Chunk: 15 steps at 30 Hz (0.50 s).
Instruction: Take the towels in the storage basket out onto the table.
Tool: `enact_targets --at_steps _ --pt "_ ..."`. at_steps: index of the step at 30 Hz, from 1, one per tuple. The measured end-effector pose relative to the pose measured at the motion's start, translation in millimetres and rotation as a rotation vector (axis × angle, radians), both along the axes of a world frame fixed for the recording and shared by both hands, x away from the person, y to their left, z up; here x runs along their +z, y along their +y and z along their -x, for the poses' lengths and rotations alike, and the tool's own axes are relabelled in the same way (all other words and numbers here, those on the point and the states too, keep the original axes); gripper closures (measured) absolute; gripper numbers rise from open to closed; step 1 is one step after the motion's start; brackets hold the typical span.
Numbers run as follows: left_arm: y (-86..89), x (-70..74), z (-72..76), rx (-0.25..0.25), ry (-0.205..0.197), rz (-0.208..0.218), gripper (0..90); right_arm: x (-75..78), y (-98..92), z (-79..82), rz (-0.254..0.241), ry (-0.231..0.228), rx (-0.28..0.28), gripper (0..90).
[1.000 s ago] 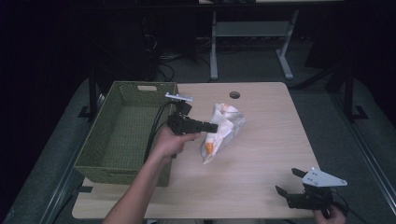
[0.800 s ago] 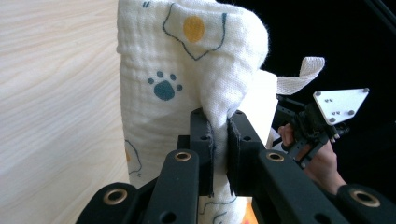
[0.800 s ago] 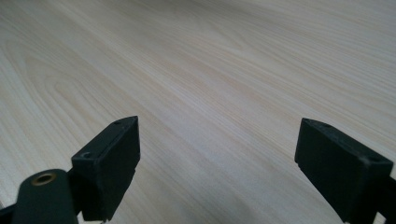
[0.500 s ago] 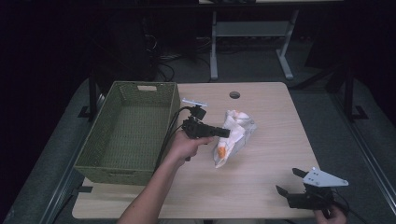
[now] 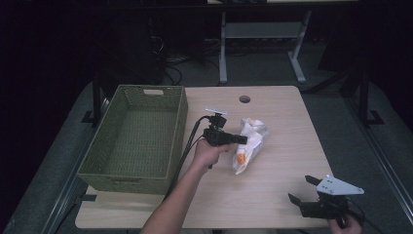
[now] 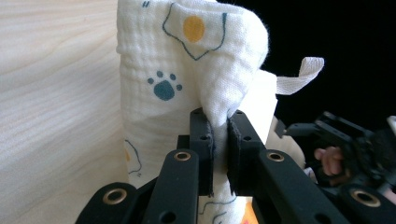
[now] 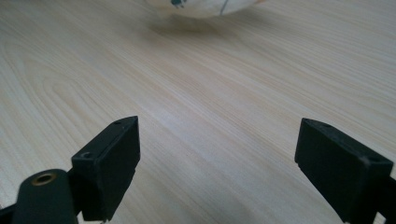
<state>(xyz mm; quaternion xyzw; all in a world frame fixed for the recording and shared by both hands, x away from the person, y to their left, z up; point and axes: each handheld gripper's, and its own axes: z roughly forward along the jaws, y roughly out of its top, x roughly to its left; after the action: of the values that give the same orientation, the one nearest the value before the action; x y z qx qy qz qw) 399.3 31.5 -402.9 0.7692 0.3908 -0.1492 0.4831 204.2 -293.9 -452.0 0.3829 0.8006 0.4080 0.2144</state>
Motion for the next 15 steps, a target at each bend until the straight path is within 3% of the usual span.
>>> enact_targets --at_steps 3,12,15 --pt "-2.4 -8.6 -3.6 0.063 0.002 -0.001 82.2 0.0 0.4 -0.4 0.000 0.000 0.004 13.9" --pt "-12.1 -28.8 -13.5 0.105 0.031 -0.009 81.8 0.2 0.6 -0.9 -0.006 -0.002 0.005 13.9" --pt "-17.7 -37.1 -15.0 0.111 0.040 -0.031 81.5 0.3 0.5 -0.7 -0.007 -0.003 0.007 13.8"
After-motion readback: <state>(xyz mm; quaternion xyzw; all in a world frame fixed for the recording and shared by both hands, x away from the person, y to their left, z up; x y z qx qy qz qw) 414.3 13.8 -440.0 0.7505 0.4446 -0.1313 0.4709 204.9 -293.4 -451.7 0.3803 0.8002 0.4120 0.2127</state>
